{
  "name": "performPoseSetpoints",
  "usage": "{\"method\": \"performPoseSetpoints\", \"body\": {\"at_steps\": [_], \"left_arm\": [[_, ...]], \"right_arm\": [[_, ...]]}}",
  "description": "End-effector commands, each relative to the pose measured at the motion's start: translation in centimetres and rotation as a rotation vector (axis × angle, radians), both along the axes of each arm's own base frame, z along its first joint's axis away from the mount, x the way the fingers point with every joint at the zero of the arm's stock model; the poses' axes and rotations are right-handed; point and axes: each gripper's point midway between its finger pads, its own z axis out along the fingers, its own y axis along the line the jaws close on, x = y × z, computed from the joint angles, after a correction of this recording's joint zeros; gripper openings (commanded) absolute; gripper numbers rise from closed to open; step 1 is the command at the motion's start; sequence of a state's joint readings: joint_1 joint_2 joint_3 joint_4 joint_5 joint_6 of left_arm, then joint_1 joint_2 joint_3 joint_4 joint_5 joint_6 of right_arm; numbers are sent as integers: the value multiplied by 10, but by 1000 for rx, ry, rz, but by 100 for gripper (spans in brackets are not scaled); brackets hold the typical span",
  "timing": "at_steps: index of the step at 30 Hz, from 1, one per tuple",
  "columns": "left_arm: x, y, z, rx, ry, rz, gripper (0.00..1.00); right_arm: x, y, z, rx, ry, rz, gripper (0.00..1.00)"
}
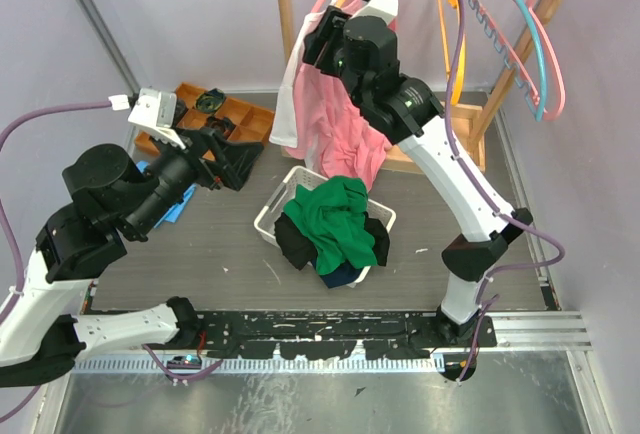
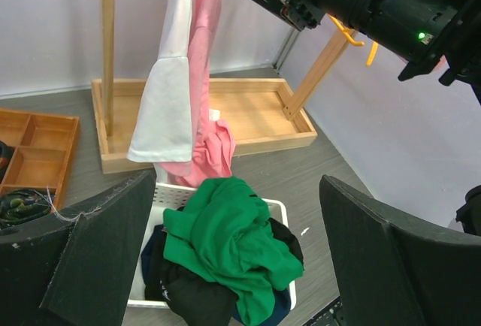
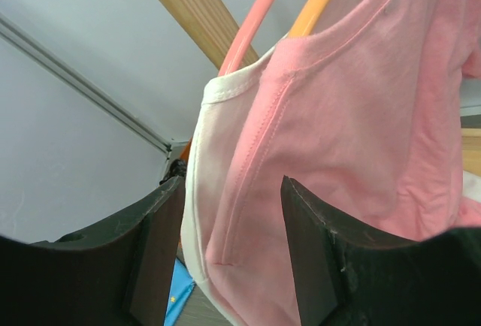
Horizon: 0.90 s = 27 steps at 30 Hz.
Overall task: Remove the t-shirt from the hanger
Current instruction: Pick up the hanger from the clothesline.
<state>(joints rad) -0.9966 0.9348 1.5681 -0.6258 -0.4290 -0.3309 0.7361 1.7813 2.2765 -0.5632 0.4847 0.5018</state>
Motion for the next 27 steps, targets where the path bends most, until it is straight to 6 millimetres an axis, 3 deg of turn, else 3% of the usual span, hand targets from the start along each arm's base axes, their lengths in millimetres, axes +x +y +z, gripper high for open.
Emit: {"method": "performPoseSetpoints", "body": {"at_steps": [1, 16, 27], "left_arm": [[0, 2, 9, -38, -25, 7, 98], [2, 8, 7, -15, -31, 30, 98], [6, 5, 7, -7, -40, 37, 98]], "right_arm": [[5, -5, 19, 79, -30, -5, 59], [31, -17, -8, 51, 45, -93, 56], [19, -53, -4, -18, 47, -214, 51]]}}
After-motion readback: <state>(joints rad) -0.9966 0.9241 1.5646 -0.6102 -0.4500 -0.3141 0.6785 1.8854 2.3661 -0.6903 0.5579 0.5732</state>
